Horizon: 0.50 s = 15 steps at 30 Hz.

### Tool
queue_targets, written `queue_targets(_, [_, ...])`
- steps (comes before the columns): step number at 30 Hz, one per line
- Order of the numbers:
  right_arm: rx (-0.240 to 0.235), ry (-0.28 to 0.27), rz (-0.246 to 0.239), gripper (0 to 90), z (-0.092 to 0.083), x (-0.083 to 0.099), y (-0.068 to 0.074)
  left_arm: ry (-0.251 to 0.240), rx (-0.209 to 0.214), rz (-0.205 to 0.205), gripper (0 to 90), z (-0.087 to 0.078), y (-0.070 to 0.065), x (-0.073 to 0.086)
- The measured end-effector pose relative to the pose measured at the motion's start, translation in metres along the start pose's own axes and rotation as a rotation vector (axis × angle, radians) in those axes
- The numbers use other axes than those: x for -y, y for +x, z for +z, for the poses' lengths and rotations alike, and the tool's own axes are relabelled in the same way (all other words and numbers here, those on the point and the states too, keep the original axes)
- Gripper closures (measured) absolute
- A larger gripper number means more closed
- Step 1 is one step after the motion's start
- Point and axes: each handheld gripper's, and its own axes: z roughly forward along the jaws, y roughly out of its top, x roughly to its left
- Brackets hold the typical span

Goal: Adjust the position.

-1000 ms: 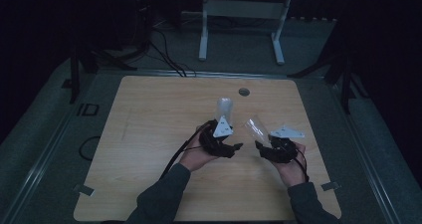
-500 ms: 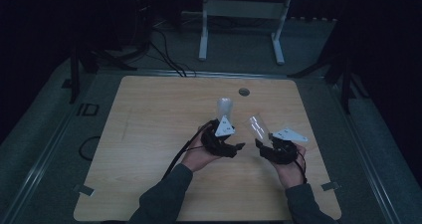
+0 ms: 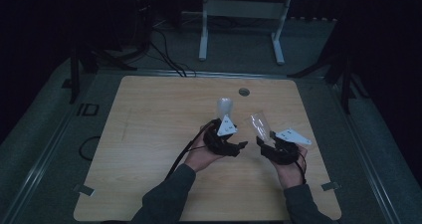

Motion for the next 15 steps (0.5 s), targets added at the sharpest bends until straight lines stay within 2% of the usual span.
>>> queue_targets(15, [0.013, -0.076, 0.015, 42.0, -0.0051, -0.0012, 0.0010, -0.027, 0.015, -0.048, 31.6, 0.0006, 0.0025, -0.0059])
